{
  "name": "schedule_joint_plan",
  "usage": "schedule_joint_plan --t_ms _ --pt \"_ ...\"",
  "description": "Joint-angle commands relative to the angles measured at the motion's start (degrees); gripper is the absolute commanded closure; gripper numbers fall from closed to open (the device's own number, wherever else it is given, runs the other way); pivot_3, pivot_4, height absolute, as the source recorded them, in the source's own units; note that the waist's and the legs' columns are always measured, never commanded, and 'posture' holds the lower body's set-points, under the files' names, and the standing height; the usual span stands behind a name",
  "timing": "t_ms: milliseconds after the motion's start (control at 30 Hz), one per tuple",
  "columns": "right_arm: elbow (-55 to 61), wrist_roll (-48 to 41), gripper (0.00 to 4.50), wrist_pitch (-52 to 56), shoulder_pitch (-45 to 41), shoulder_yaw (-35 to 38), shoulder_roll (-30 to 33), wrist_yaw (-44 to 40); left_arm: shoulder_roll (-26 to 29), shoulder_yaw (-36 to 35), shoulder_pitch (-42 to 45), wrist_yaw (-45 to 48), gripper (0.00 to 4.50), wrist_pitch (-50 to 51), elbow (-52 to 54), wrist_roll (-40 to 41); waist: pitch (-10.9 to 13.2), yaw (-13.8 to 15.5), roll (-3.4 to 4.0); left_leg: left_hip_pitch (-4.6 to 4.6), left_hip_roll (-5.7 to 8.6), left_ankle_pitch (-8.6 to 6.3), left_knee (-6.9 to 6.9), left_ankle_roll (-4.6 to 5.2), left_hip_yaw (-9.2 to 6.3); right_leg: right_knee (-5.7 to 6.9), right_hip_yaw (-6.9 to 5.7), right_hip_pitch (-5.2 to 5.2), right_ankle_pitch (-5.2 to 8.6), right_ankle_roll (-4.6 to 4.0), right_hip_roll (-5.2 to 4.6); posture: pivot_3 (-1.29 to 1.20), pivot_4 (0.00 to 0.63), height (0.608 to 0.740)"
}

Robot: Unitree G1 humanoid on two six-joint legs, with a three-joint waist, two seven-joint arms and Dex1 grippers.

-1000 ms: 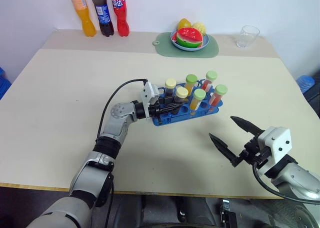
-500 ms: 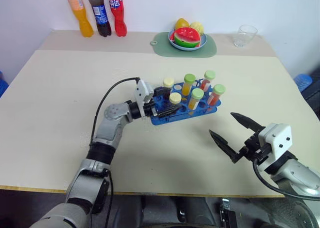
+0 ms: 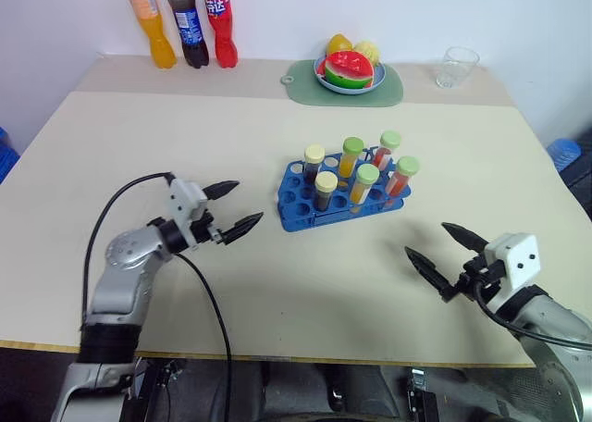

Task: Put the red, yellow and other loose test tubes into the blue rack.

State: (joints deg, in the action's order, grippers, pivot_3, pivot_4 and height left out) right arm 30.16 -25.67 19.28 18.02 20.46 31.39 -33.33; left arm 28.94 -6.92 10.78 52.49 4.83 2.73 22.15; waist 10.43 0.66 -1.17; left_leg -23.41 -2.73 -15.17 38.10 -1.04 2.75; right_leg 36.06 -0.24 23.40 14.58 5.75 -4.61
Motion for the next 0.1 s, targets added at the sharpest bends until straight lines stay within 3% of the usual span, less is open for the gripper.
schedule_joint_plan --t_ms 33,100 --pt "1.1 -1.5 0.00 -1.6 0.1 3.1 -0.7 0.3 1.9 -2.6 -2.5 -0.3 0.20 3.5 6.0 3.8 0.0 0.0 0.01 0.00 0.00 0.00 0.00 0.00 0.00 0.00 0.00 0.00 0.00 0.00 0.00 0.00 0.150 0.740" --pt "0.2 -1.7 0.00 -1.8 -0.1 3.5 -0.5 -0.3 2.8 -2.7 -3.7 -0.4 0.20 5.2 7.8 4.7 0.0 0.0 0.02 0.01 -0.01 0.00 0.00 0.00 0.01 0.00 0.00 0.00 0.00 -0.01 -0.01 0.00 0.150 0.740"
